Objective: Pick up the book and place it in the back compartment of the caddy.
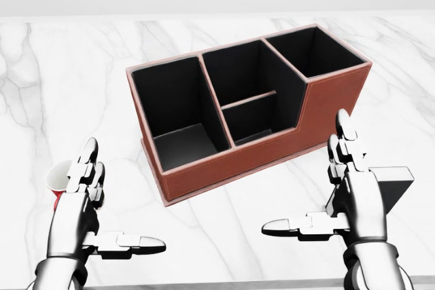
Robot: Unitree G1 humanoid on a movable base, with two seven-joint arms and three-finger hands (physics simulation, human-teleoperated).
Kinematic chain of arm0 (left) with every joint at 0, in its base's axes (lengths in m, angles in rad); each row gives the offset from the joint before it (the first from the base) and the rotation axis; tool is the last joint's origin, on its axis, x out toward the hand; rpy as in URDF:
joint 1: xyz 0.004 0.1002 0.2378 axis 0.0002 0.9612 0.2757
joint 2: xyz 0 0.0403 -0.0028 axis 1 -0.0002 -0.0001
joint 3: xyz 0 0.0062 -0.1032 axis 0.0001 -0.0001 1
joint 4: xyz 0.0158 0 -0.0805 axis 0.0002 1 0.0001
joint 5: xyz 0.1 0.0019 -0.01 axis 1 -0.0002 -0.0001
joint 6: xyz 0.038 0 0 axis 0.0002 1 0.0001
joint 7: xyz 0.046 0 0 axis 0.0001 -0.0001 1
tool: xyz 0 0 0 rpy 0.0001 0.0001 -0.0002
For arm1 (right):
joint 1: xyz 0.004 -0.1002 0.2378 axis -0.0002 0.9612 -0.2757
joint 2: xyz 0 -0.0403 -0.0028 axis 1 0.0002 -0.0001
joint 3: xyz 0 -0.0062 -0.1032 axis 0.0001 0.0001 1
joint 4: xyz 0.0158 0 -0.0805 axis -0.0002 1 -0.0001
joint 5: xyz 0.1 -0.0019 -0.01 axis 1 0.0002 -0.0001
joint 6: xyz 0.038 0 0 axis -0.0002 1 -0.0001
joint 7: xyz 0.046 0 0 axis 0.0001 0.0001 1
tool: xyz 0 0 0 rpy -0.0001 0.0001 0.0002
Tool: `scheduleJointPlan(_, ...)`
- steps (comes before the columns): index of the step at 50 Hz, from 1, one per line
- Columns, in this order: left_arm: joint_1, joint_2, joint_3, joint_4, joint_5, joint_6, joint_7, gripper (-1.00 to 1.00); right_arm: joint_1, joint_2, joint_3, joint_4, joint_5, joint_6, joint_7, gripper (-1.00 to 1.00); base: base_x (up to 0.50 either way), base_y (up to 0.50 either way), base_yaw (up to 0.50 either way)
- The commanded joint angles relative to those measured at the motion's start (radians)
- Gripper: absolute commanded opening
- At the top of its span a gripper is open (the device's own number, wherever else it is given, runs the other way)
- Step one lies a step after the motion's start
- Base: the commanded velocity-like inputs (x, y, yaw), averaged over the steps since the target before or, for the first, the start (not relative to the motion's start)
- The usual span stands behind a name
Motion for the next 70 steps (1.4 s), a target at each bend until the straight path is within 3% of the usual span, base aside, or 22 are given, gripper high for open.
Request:
scheduleJointPlan(1, 0.002, 0.001, 0.0, -0.007, -0.002, 0.0, -0.002, 1.0, 0.0, 0.002, 0.003, 0.003, -0.002, 0.0, -0.001, 1.0, 0.0, 0.0, 0.0)
scheduleJointPlan(10, 0.0, 0.002, 0.0, -0.004, -0.002, 0.0, -0.002, 1.0, 0.001, 0.001, 0.0, -0.004, 0.002, 0.0, 0.001, 1.0, 0.0, 0.0, 0.0)
scheduleJointPlan(13, 0.001, 0.001, 0.0, -0.006, -0.002, 0.0, -0.002, 1.0, 0.032, 0.006, -0.008, -0.066, 0.111, 0.0, 0.093, 1.0, 0.1, 0.0, 0.0)
scheduleJointPlan(31, 0.003, 0.0, -0.004, -0.004, 0.0, 0.0, -0.002, 1.0, -0.01, -0.003, -0.013, 0.012, 0.014, 0.0, 0.002, 1.0, 0.49, 0.0, 0.0)
scheduleJointPlan(58, -0.007, 0.006, 0.009, 0.0, -0.009, 0.0, -0.002, 1.0, -0.054, -0.067, -0.107, -0.008, -0.059, 0.0, 0.017, 1.0, 0.0, 0.0, 0.0)
scheduleJointPlan(64, -0.008, 0.006, 0.009, 0.008, -0.009, 0.0, -0.001, 1.0, -0.062, -0.064, -0.125, -0.029, -0.014, 0.0, 0.025, 1.0, 0.0, 0.0, 0.0)
scheduleJointPlan(67, -0.007, 0.006, 0.009, 0.003, -0.009, 0.0, -0.002, 1.0, -0.057, -0.07, -0.117, -0.024, -0.063, 0.0, -0.002, 1.0, 0.0, 0.0, 0.0)
scheduleJointPlan(70, -0.007, 0.005, 0.008, 0.005, -0.008, 0.0, -0.002, 1.0, -0.026, -0.058, -0.139, -0.114, 0.067, 0.0, 0.102, 1.0, 0.0, 0.0, 0.0)
